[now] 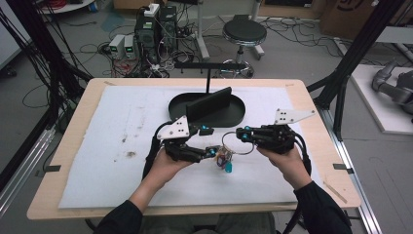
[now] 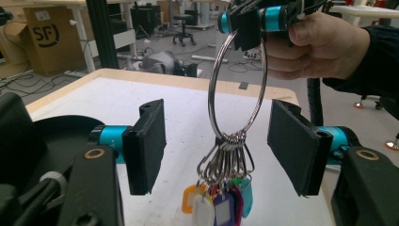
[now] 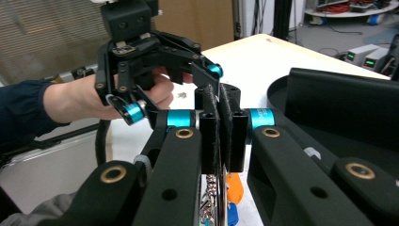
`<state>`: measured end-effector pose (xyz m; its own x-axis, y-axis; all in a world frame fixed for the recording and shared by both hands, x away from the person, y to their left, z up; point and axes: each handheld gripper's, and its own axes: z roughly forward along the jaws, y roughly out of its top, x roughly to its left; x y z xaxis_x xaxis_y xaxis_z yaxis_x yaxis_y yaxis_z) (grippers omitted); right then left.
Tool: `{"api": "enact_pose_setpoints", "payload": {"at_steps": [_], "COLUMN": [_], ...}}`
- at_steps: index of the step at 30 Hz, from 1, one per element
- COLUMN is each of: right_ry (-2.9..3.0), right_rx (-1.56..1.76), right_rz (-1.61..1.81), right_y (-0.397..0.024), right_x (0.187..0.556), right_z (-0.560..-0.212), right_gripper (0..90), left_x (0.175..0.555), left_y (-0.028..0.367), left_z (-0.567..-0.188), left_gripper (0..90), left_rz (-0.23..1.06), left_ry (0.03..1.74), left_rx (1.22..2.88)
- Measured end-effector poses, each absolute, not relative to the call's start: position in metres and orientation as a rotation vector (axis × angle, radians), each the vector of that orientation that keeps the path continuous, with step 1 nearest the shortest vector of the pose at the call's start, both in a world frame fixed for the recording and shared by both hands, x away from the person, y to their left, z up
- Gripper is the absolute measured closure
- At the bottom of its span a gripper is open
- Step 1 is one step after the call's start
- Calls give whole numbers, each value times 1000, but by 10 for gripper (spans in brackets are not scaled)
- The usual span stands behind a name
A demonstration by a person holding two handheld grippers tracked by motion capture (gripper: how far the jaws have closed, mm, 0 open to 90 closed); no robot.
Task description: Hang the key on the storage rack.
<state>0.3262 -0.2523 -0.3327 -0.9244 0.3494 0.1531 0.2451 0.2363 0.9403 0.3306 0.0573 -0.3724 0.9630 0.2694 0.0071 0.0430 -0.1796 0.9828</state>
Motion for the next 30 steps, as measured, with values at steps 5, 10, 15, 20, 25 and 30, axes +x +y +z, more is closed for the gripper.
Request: {"api": "enact_pose_setpoints", "payload": {"at_steps": [5, 10, 15, 20, 25, 30], "right_ry": [2419, 2436, 2450, 2454, 2460, 2463], "right_rx": [558, 530, 513, 510, 510, 507], "right_rz": [1806, 1811, 1807, 1807, 1802, 1799], "right_y": [-249, -244, -241, -240, -240, -240], "right_x": [325, 323, 322, 322, 322, 322], "right_z": [-333, -334, -334, -335, -335, -335], "right_gripper": [875, 875, 875, 875, 875, 875], "left_x": [331, 332, 331, 330, 330, 329], "left_y": [50, 44, 42, 42, 43, 45], "left_z": [-373, -374, -375, -375, -375, -375], "left_gripper": [443, 478, 569, 666, 751, 812], "left_rz": [176, 170, 170, 174, 188, 195], "left_ry": [222, 225, 210, 198, 194, 202], "left_rx": [1754, 1769, 1783, 1787, 1794, 1776]}}
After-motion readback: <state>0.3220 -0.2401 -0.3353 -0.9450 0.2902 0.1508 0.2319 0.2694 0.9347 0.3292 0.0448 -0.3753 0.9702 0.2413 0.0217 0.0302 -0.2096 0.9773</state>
